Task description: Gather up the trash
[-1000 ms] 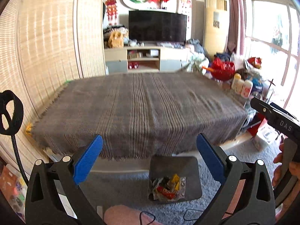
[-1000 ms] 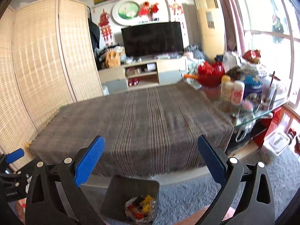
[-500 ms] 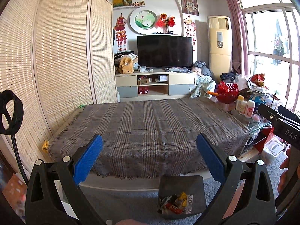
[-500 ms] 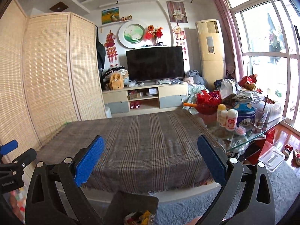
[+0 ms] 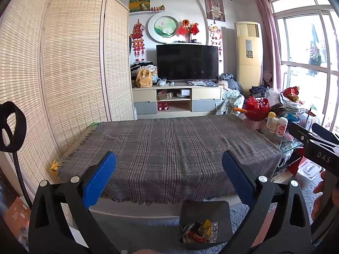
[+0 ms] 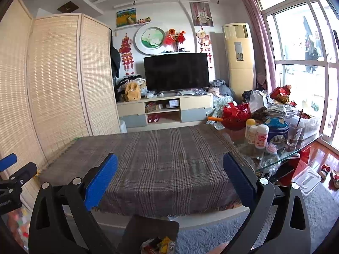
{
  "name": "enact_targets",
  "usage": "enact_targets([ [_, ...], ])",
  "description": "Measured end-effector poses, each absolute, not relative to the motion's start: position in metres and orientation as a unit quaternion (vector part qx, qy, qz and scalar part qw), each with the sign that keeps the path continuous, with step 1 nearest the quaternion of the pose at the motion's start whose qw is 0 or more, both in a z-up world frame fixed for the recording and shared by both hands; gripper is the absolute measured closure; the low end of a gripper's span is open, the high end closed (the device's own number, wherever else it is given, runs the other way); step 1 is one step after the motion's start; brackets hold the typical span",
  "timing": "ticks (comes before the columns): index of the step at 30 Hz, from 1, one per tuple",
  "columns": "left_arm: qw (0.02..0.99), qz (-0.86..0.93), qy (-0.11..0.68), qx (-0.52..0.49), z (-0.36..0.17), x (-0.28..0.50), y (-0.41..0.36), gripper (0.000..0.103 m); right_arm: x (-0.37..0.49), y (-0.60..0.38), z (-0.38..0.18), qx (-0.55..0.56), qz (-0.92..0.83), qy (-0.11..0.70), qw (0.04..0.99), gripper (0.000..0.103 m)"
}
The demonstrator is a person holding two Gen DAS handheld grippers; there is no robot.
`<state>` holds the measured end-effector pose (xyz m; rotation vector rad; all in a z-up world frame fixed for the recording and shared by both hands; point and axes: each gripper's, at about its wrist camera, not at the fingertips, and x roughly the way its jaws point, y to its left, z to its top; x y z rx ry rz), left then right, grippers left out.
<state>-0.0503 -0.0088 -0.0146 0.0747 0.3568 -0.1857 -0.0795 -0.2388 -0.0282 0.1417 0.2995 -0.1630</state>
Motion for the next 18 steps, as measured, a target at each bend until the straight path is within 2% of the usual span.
enact_targets([
  [18,0.982,-0.086,0.167,0.031,-0.014,-0.052,-0.002,0.008,-0.084,-0.226,-0.024,0.055,-0.079,0.148,0.984,0.003],
])
